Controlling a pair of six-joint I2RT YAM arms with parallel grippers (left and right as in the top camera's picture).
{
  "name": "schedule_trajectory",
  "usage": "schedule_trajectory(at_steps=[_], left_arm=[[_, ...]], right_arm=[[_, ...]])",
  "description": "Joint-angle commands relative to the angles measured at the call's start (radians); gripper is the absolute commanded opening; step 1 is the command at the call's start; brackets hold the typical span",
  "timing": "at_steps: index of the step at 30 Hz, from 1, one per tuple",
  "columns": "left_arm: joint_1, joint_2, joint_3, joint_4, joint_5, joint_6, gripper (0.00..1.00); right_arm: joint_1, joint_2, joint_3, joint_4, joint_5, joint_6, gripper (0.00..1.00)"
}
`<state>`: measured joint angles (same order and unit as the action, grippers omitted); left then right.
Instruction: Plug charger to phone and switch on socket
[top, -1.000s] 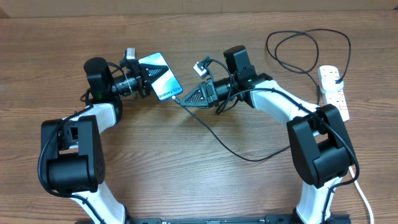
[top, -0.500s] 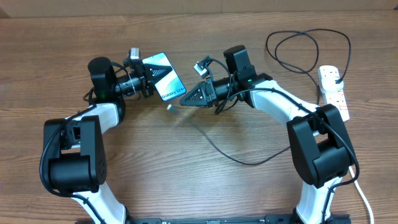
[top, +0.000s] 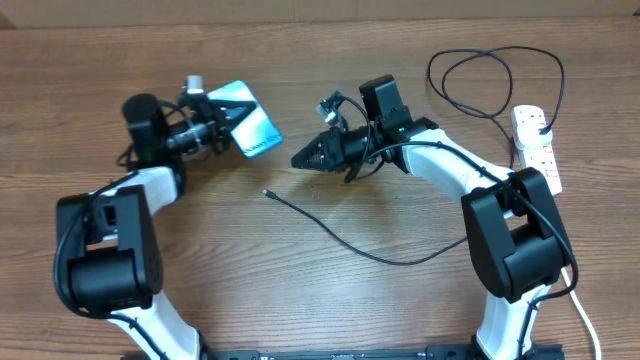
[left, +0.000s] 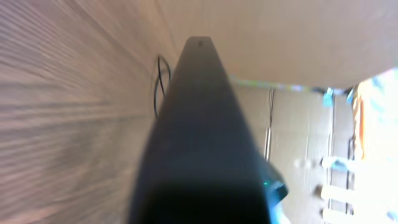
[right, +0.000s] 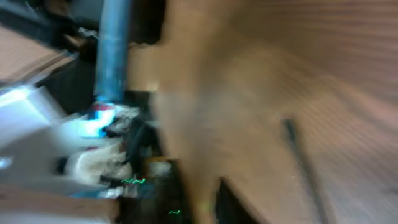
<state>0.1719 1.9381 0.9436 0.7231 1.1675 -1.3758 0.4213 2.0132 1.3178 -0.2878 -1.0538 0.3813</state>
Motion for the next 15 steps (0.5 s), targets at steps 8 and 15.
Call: schedule_trajectory(at_steps=[8, 15], left_arm=[[0.121, 0.005, 0.028, -0.068, 0.038, 0.061, 0.04], [0.131, 0.005, 0.028, -0.069, 0.038, 0.064, 0.04]], right_arm=[[0.265, -0.144, 0.011, -0.162, 0.832, -0.543, 0.87], [0.414, -0.095, 0.011, -0.174, 1.067, -0.757, 1.00]])
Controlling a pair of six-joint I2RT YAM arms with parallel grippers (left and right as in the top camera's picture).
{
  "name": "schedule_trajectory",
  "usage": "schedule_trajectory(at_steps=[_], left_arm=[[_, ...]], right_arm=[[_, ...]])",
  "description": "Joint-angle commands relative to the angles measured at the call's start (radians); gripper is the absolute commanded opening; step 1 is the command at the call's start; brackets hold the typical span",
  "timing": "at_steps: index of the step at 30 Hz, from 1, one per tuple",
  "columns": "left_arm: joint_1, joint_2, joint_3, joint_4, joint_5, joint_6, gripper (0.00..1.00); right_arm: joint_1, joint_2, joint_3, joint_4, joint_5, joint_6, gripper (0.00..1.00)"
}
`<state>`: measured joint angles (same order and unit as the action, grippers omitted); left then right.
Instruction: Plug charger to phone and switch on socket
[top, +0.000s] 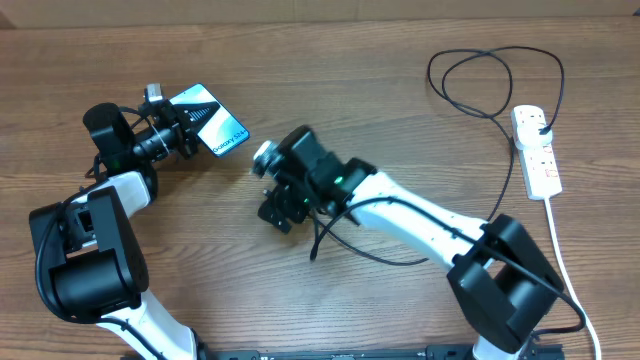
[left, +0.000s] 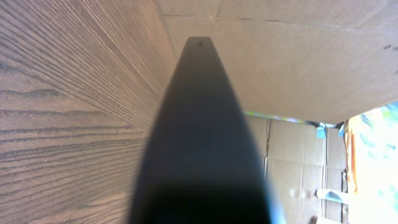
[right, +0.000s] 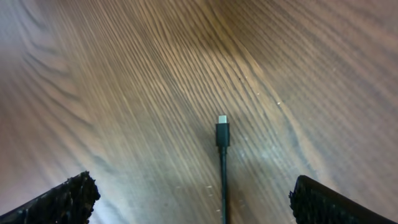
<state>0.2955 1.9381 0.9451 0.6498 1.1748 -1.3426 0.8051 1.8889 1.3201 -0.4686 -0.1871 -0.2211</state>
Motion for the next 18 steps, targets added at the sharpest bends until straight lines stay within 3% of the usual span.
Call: schedule_trajectory(at_steps=[1, 7, 18], left_arm=[[0.008, 0.005, 0.026, 0.005, 0.035, 0.031, 0.05], [0.011, 0.005, 0.026, 0.005, 0.051, 0.038, 0.04], [0.013, 0.005, 0.026, 0.005, 0.050, 0.039, 0.04]], right_arm=[[0.037, 0.045, 0.009, 0.011, 0.223, -0.156, 1.00], [0.043, 0.121, 0.009, 0.076, 0.246, -0.181, 0.97], [0.043, 0.193, 0.009, 0.167, 0.238, -0.180, 0.76]])
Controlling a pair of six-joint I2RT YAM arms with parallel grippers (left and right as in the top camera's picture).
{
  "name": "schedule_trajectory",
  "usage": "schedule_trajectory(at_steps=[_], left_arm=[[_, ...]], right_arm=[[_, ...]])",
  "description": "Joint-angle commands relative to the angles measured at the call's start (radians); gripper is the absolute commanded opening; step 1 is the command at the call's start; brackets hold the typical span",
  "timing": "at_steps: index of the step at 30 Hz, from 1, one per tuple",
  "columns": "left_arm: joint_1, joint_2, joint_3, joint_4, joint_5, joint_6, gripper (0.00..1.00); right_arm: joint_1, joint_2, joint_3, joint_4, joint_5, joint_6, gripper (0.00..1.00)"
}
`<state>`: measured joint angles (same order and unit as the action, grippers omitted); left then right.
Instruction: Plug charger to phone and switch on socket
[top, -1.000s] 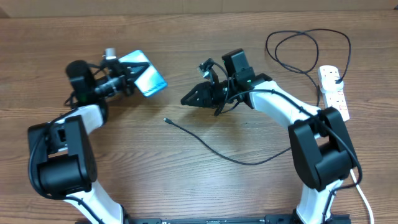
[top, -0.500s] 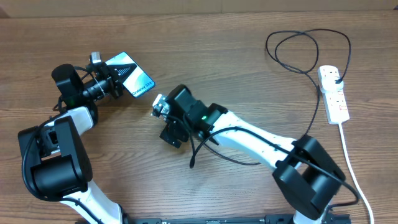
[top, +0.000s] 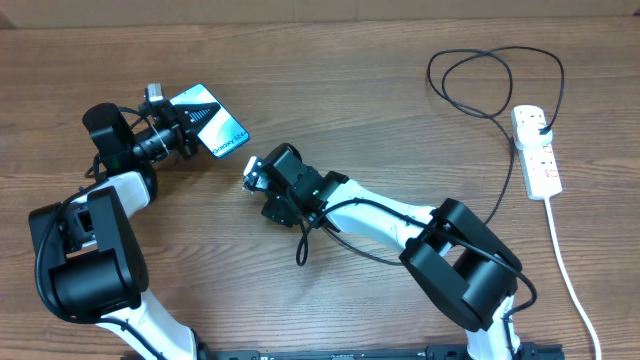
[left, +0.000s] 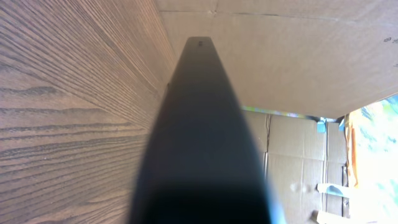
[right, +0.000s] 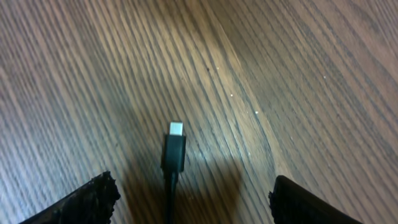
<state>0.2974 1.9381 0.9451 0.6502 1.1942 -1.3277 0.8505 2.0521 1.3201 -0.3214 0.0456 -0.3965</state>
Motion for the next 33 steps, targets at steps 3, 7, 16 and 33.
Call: schedule_trajectory(at_steps=[3, 7, 16, 33], left_arm=[[0.011, 0.005, 0.026, 0.005, 0.031, 0.024, 0.04], [0.011, 0.005, 0.026, 0.005, 0.035, 0.024, 0.04], [0.011, 0.005, 0.026, 0.005, 0.046, 0.024, 0.04], [0.018, 0.005, 0.026, 0.005, 0.055, 0.023, 0.04]], right_arm=[[-0.002, 0.044, 0.009, 0.041, 0.005, -0.004, 0.69], [-0.003, 0.060, 0.009, 0.049, 0.001, -0.004, 0.68], [-0.013, 0.109, 0.009, 0.053, -0.019, 0.037, 0.54], [-0.047, 0.110, 0.009, -0.018, -0.092, 0.138, 0.42]])
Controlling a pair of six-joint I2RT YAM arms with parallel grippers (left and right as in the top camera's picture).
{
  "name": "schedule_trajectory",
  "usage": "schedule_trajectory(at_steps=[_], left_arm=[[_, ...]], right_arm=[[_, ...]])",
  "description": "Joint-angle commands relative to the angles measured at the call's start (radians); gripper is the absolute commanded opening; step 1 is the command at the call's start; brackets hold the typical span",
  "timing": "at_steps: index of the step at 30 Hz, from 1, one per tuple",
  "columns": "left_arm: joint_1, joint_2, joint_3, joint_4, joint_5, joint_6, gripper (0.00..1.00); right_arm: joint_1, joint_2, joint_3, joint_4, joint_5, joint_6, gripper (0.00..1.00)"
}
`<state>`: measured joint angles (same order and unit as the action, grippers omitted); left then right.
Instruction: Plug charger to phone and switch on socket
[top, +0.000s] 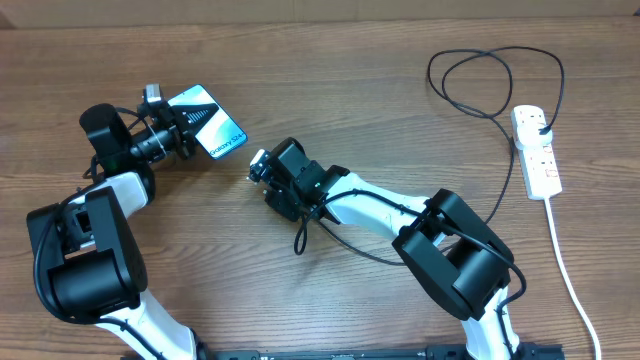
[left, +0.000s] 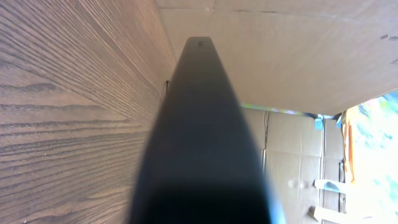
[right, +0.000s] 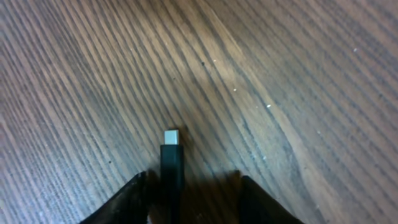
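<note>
My left gripper (top: 178, 133) is shut on the phone (top: 210, 122) and holds it tilted above the table's left. In the left wrist view the phone's dark edge (left: 202, 137) fills the middle. The black charger cable (top: 370, 255) lies mid-table. Its USB-C plug (right: 172, 158) lies flat between the fingers of my right gripper (right: 191, 186). The fingers (right: 134, 199) stand close on either side, with a gap still showing on the right. In the overhead view my right gripper (top: 278, 192) hides the plug. The white power strip (top: 536, 150) lies at the right edge.
The cable loops at the back right (top: 495, 80) before reaching the power strip. A white lead (top: 575, 290) runs from the strip toward the front edge. A cardboard wall (left: 298, 50) stands along the table's far side.
My right gripper sits lower over the plug, and its fingers have narrowed from wide apart to close on both sides of it. The left gripper and phone are where they were.
At first both grippers were near mid-table, the left holding the phone, the right off the cable. Then the phone was further left and my right gripper stood wide open above the plug. It was closer afterwards, and now brackets the plug tightly.
</note>
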<state>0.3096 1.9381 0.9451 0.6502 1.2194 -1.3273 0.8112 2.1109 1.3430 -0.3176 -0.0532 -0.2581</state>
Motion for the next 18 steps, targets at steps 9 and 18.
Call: schedule_trajectory(at_steps=[9, 18], left_arm=[[0.006, 0.005, 0.026, 0.005, 0.030, 0.023, 0.04], [0.006, 0.005, 0.026, 0.005, 0.030, 0.023, 0.04]], right_arm=[[-0.008, 0.060, -0.014, -0.029, 0.006, 0.000, 0.23], [-0.008, 0.061, -0.014, -0.039, -0.009, 0.001, 0.04]])
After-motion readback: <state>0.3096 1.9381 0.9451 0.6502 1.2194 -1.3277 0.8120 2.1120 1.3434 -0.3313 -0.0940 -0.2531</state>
